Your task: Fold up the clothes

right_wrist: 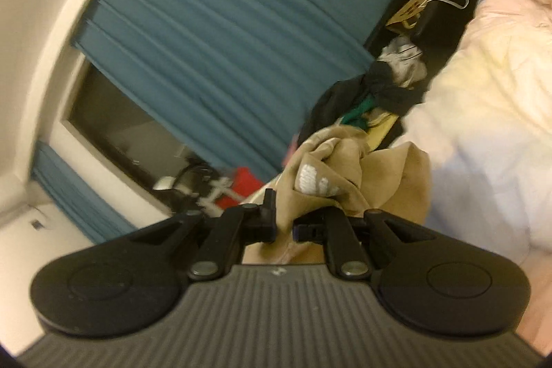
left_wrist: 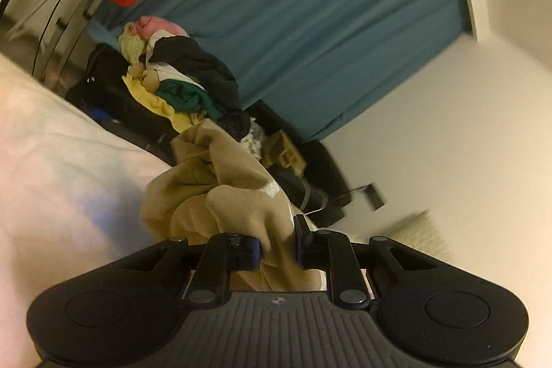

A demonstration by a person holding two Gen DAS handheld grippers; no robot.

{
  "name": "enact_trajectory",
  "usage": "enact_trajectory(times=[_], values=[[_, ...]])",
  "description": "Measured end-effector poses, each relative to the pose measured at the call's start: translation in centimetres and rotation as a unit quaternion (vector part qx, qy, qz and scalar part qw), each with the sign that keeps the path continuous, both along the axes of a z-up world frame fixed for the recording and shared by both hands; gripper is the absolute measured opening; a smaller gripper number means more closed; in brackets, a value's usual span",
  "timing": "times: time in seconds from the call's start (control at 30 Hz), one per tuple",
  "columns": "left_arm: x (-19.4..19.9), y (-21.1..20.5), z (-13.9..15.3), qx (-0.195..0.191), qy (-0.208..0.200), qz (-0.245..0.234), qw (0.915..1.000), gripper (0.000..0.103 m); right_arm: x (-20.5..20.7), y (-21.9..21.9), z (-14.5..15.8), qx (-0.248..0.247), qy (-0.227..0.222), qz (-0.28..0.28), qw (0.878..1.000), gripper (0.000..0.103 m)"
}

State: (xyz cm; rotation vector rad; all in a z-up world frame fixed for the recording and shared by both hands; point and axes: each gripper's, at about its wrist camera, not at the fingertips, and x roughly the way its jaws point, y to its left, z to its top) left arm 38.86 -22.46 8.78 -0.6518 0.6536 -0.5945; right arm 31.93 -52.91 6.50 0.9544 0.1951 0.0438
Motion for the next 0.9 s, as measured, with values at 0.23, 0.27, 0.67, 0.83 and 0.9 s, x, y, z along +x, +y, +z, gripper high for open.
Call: enact_trajectory(times=[0.23,0.27,0.67,0.83,0.9], values=[[-2.0,-0.9,-14.6,0.109,0.100,-0.030,0.9885,0.019,-0.6,0.4,-14.3,0.015,0.155,0.021,0.988,0.012],[-2.4,-0.4,-16.1,0.117,0.103,-0.035,0.9873,0.019,-1.2,0.7,-15.4,0.013,0.160,0.025,0.987,0.011],[-7.1,0.7,-13.9,0.238,0.025,-0.074,0.9680,0.045,-5.2,2.8,-14.2,0.017,0.265,0.005,0.964,0.016],[-12.4,2.6,-7.0,0.246,-0.026,-0.079,0.9656,0.064,-8.9,3.6,-8.2,-0.043,0.254,-0.005,0.966,0.016],[-14.9,3.0,-3.8,0.257,-0.054,-0.077,0.9617,0.076,-10.1,4.4,-5.4,-0.066,0.235,-0.007,0.970,0.016]])
